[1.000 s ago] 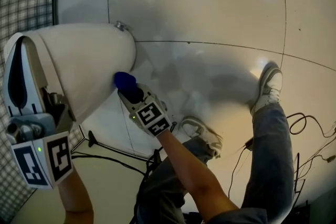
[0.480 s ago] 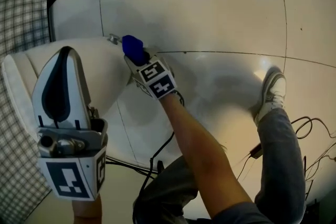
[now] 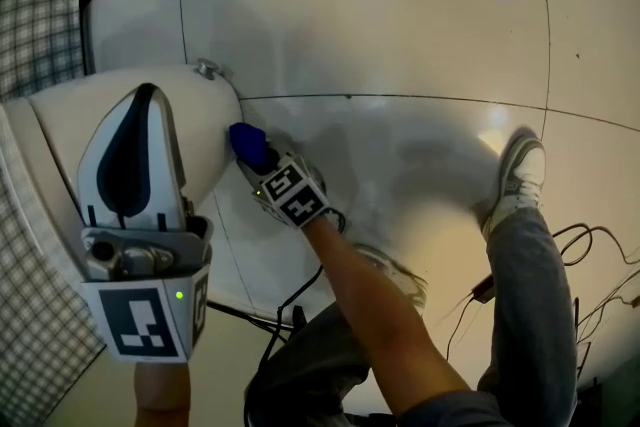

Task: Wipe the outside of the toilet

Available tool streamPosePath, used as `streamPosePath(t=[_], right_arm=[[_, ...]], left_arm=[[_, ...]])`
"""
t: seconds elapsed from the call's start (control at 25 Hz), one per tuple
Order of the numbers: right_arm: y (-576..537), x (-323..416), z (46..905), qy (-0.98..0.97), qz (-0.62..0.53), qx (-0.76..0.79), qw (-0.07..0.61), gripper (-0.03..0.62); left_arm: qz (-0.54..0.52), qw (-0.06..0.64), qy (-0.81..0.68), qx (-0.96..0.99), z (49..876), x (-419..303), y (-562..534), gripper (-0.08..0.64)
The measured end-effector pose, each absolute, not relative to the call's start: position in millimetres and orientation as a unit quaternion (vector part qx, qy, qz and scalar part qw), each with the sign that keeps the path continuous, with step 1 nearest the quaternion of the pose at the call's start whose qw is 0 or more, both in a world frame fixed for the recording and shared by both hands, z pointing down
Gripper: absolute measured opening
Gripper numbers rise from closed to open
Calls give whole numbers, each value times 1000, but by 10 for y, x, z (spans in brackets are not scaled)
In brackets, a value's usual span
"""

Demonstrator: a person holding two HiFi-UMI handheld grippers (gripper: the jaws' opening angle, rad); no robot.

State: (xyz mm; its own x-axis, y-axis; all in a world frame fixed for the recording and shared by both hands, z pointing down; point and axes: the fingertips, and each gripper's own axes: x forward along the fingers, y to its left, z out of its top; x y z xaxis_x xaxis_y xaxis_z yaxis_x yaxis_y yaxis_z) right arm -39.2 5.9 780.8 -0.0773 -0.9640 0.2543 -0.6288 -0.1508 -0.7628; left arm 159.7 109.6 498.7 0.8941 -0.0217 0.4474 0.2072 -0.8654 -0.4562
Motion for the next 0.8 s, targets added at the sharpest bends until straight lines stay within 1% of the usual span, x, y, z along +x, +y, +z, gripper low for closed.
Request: streamPosePath(t=[0.2,0.36,0.56,0.8], right_arm=[[184,-1023,7653,610,-427,-624,237,74],[148,-1161,7615,610,-422,-621,253,74],[325,-785,7274,598,-399,-648,250,74],[834,69,6058,604,-344,-688,210,74]], left_arm=[[-239,244,-44,-939,5040,1400,1107,15],[-239,255,-37,-936,5085,1278,1045,15],[-231,243,-19,-942,4855,1215,1090,15],[-228,195,24,-954,4039,1237,1254,15]])
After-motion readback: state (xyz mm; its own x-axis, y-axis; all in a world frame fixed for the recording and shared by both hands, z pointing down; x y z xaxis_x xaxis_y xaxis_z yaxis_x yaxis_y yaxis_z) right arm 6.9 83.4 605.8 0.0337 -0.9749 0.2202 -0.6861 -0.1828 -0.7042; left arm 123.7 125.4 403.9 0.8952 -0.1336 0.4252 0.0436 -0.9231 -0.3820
